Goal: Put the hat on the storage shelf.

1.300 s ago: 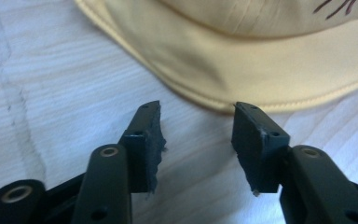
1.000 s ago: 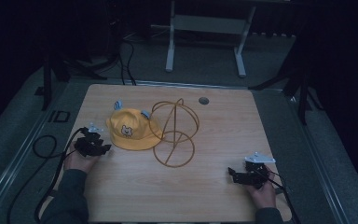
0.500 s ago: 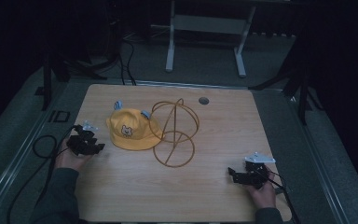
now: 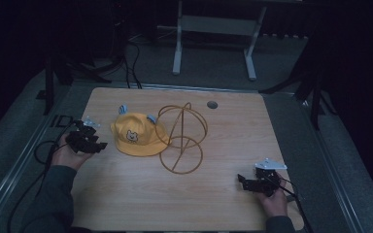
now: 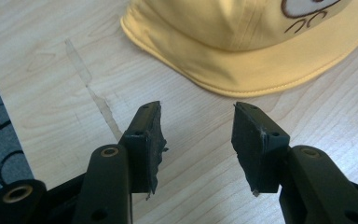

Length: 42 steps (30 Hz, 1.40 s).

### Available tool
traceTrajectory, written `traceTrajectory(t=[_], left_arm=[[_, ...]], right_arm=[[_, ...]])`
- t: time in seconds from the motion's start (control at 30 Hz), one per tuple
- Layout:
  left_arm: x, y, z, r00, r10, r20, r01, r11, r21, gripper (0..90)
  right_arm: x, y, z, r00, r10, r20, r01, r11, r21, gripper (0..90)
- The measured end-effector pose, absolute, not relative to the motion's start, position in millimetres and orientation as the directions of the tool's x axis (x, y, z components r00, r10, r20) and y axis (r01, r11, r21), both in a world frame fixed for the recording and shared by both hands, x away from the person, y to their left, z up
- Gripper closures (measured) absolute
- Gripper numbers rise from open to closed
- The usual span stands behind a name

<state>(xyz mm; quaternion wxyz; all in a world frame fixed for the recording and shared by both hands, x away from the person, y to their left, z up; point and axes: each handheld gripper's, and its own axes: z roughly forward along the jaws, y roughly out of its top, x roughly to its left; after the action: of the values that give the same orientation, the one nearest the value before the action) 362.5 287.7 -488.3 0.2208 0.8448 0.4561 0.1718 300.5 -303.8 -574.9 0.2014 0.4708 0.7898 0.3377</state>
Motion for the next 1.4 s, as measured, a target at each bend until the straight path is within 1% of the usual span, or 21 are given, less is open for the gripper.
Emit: traceTrajectory(t=[0.3,0.67,0.87,1.03,1.2,1.4], left_arm=[[367.0,280.9,-472.7,0.582,0.808,0.093,0.663,-0.538,0.520,51.0],[370.4,273.3,-455.0,0.618,0.779,0.111,0.635,-0.577,0.514,51.0],[372.5,270.1,-448.2,0.640,0.758,0.126,0.621,-0.606,0.497,49.9],[373.5,268.4,-443.5,0.646,0.753,0.123,0.613,-0.609,0.504,49.2],[375.7,266.8,-437.3,0.646,0.757,0.094,0.612,-0.587,0.530,49.3],[381.6,262.2,-435.3,0.654,0.751,0.092,0.612,-0.597,0.519,50.1]], right_arm=[[300.5,-303.8,-574.9,-0.476,0.880,0.000,0.608,0.329,0.723,13.5],[300.5,-303.8,-574.9,-0.475,0.880,0.000,0.608,0.328,0.723,13.6],[300.5,-303.8,-574.9,-0.476,0.880,-0.001,0.608,0.329,0.723,13.5],[300.5,-303.8,-574.8,-0.476,0.880,0.000,0.608,0.329,0.723,13.6],[300.5,-303.8,-574.9,-0.476,0.880,-0.001,0.608,0.329,0.723,13.5],[300.5,-303.8,-574.9,-0.475,0.880,0.000,0.608,0.329,0.723,13.6]])
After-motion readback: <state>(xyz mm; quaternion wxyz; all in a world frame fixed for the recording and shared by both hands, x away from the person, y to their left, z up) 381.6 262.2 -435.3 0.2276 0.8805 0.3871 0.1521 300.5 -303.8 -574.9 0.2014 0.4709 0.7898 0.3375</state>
